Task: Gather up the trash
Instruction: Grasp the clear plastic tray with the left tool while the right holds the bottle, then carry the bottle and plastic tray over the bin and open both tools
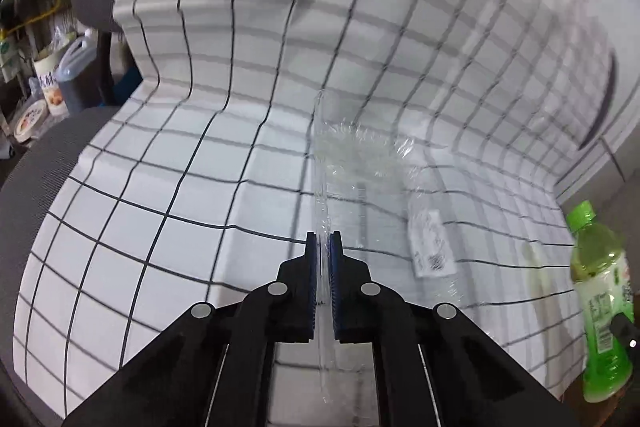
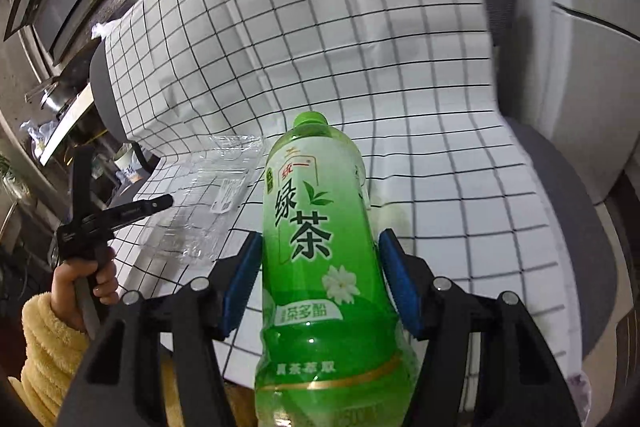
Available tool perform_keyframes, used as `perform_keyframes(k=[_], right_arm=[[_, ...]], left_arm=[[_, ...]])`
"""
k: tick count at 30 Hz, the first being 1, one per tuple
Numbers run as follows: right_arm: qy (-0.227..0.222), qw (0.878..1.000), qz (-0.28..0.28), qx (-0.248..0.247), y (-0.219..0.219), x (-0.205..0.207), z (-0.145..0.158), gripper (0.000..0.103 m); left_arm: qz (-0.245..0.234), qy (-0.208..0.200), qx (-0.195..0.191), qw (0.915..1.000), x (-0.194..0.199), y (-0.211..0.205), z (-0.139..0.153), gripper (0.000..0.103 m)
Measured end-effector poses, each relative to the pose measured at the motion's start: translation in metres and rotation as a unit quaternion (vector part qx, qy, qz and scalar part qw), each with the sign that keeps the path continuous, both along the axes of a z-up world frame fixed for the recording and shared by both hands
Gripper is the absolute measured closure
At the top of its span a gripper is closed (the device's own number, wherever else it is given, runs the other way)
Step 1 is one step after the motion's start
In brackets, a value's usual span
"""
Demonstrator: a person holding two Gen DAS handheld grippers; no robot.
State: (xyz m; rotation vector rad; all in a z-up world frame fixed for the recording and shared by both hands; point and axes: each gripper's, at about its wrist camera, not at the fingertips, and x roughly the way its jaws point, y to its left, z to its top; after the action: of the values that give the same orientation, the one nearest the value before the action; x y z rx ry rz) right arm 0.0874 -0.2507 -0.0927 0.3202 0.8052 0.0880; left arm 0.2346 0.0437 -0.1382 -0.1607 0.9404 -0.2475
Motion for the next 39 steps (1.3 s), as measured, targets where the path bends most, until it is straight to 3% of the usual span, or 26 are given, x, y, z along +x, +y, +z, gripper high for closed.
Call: perform_keyframes(k=[6,11,17,22,26,29,31,32,39], right_arm=[[-0.033,0.999,-0.023,0.011,-0.012,-0.03,0.016,0.043],[-0.058,0.997,-0.055,0.002,-0.027,-0.076,0.023,0.043],[-0.056,0.989,-0.134,-0.021,-0.069,-0.156,0.015,0.043],[-0.037,0.97,-0.235,-0.052,-0.115,-0.237,0.005,0.043],[-0.016,0.952,-0.3,-0.055,-0.144,-0.276,-0.011,0.042],[0.008,0.942,-0.332,-0.051,-0.164,-0.288,-0.031,0.04],[0.039,0.936,-0.346,-0.047,-0.174,-0.286,-0.047,0.027],[0.057,0.934,-0.349,-0.042,-0.179,-0.283,-0.055,0.027],[0.047,0.942,-0.331,-0.022,-0.176,-0.277,-0.063,0.027]], left_arm=[[-0.04,-0.075,-0.029,0.996,-0.07,-0.014,0.056,0.098],[-0.094,-0.117,-0.001,0.9888,-0.128,-0.057,0.079,0.098],[-0.169,-0.122,-0.023,0.9778,-0.176,-0.116,0.061,0.098],[-0.236,-0.101,-0.041,0.9657,-0.207,-0.167,0.044,0.098],[-0.271,-0.097,-0.042,0.9568,-0.226,-0.19,0.041,0.098],[-0.289,-0.093,-0.039,0.952,-0.238,-0.203,0.039,0.098],[-0.296,-0.091,-0.033,0.9501,-0.241,-0.208,0.038,0.098],[-0.298,-0.091,-0.031,0.9498,-0.24,-0.21,0.037,0.098],[-0.307,-0.083,-0.02,0.9477,-0.242,-0.215,0.029,0.097]])
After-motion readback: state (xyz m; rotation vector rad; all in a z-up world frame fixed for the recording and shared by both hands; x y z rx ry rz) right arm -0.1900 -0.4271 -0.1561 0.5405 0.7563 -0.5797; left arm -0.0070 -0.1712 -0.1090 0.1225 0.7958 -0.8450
